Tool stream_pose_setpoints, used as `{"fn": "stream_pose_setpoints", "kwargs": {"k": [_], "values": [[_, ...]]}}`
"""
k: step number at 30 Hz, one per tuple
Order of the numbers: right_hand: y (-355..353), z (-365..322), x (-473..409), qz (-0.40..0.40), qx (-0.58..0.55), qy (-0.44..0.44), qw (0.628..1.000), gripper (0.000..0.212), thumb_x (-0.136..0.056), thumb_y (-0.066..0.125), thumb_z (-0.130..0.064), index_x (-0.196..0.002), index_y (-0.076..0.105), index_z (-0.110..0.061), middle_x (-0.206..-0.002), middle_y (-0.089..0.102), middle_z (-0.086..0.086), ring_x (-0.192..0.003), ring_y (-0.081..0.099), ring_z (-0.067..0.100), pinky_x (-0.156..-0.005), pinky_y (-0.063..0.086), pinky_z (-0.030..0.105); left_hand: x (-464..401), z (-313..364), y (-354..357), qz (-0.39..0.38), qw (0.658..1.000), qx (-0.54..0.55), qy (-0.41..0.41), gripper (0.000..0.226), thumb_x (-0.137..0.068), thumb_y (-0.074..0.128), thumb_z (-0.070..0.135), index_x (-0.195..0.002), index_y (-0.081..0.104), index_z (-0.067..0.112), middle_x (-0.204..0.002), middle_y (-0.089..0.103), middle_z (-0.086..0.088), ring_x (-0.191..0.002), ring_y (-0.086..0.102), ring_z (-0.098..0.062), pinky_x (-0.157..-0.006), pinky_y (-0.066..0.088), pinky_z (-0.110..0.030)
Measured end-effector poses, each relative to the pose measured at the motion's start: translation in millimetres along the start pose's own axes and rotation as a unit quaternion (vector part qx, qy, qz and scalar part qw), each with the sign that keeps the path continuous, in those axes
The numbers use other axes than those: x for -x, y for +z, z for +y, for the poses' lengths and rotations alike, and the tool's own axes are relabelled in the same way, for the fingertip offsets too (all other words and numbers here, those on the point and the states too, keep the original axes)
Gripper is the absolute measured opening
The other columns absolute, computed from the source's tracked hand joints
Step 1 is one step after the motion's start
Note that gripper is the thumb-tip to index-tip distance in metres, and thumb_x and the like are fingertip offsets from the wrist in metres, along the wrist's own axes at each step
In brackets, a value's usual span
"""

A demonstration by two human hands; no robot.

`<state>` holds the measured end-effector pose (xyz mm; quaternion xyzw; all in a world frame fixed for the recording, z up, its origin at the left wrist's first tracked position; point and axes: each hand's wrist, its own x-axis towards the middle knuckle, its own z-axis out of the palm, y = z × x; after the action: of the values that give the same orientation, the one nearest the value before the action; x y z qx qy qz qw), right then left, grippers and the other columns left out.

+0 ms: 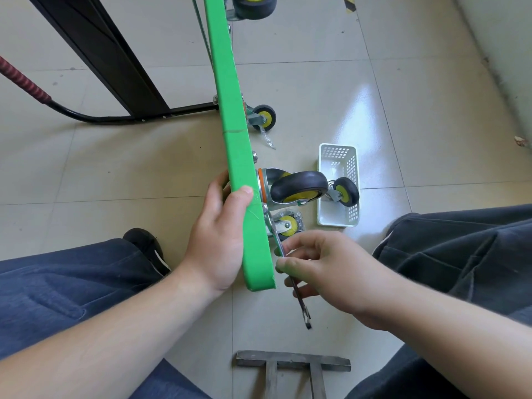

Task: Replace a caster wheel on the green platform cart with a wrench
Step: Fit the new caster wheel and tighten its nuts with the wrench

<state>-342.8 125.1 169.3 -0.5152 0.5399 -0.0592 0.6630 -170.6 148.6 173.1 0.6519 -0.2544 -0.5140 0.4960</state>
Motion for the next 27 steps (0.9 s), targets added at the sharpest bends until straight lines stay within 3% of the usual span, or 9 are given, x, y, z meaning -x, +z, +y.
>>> {"fn": "stream_pose_setpoints", "kwargs": {"k": [3,7,11,13,17,19,21,23,27], "values": [[2.0,3.8,-6.0,0.011,0.008,-0.017,1.000,0.006,-0.093,0.075,-0.025,-0.097,0.071,-0.024,-0.090,0.073,0.003,-0.083,0.068,0.037,-0.087,0.057,0.061,0.6,0.9,0.0,-0.004,1.000,0.003,-0.001,0.061,-0.075,0.061,0.055,-0.129,0.061,0.026,-0.118,0.065,-0.025,-0.094,0.063,-0.028,-0.097,0.048,-0.066],[4.2,6.8,-11.0,0.013,0.010,-0.032,0.999,0.004,-0.094,0.073,-0.024,-0.098,0.071,-0.023,-0.091,0.072,0.003,-0.076,0.062,0.024,-0.083,0.058,0.060,0.1,-0.4,-0.7,-0.003,1.000,0.004,-0.002,0.058,-0.077,0.061,0.053,-0.128,0.061,0.024,-0.117,0.065,-0.026,-0.096,0.063,-0.029,-0.098,0.047,-0.067],[5.1,10.4,-14.2,0.028,0.022,-0.051,0.998,0.004,-0.096,0.071,-0.021,-0.095,0.072,-0.024,-0.095,0.072,0.000,-0.076,0.065,0.034,-0.081,0.058,0.054,1.7,2.5,0.3,-0.005,1.000,0.002,0.001,0.064,-0.073,0.061,0.057,-0.128,0.061,0.024,-0.118,0.065,-0.026,-0.097,0.064,-0.030,-0.098,0.048,-0.066],[5.2,12.3,-17.3,0.034,0.018,-0.053,0.998,0.007,-0.097,0.070,-0.019,-0.095,0.072,-0.025,-0.096,0.072,-0.003,-0.074,0.063,0.022,-0.074,0.058,0.047,1.6,1.9,0.0,-0.009,1.000,0.002,0.000,0.059,-0.077,0.062,0.052,-0.129,0.061,0.024,-0.118,0.064,-0.028,-0.096,0.063,-0.030,-0.094,0.052,-0.063],[3.3,13.8,-25.4,0.040,0.022,-0.069,0.997,0.009,-0.097,0.070,-0.016,-0.097,0.074,-0.024,-0.097,0.073,-0.005,-0.077,0.065,0.006,-0.071,0.049,0.020,0.0,-1.5,-1.9,-0.006,1.000,0.002,-0.002,0.049,-0.084,0.058,0.043,-0.129,0.060,0.023,-0.111,0.067,-0.025,-0.092,0.062,-0.029,-0.076,0.058,-0.044],[3.5,14.7,-28.9,0.042,0.024,-0.074,0.996,0.010,-0.096,0.070,-0.016,-0.099,0.074,-0.024,-0.099,0.074,-0.004,-0.086,0.070,0.014,-0.079,0.057,0.028,-0.4,-0.9,-1.5,-0.009,1.000,-0.005,-0.005,0.057,-0.078,0.063,0.050,-0.129,0.060,0.024,-0.116,0.065,-0.028,-0.093,0.063,-0.030,-0.086,0.057,-0.056],[6.5,14.9,-29.5,0.039,0.014,-0.076,0.996,0.011,-0.096,0.070,-0.014,-0.100,0.075,-0.024,-0.102,0.074,0.001,-0.096,0.070,0.027,-0.090,0.057,0.049,-0.1,-0.3,-1.2,-0.007,1.000,-0.001,-0.008,0.064,-0.073,0.062,0.057,-0.128,0.061,0.025,-0.118,0.065,-0.027,-0.096,0.065,-0.033,-0.095,0.050,-0.065],[9.0,15.0,-29.0,0.036,0.002,-0.079,0.996,0.012,-0.097,0.070,-0.013,-0.102,0.075,-0.023,-0.105,0.073,0.005,-0.099,0.067,0.036,-0.087,0.055,0.063,-0.3,-0.6,-1.1,-0.005,1.000,0.004,-0.008,0.065,-0.072,0.061,0.057,-0.128,0.061,0.025,-0.117,0.066,-0.026,-0.098,0.066,-0.038,-0.098,0.048,-0.067],[7.1,15.1,-27.4,0.030,0.006,-0.084,0.996,0.013,-0.097,0.068,-0.015,-0.103,0.076,-0.024,-0.106,0.072,0.007,-0.085,0.063,0.036,-0.089,0.051,0.067,0.2,-0.5,-0.5,-0.010,1.000,0.007,0.001,0.052,-0.082,0.061,0.047,-0.129,0.060,0.024,-0.118,0.064,-0.028,-0.095,0.063,-0.031,-0.094,0.050,-0.066]]}}
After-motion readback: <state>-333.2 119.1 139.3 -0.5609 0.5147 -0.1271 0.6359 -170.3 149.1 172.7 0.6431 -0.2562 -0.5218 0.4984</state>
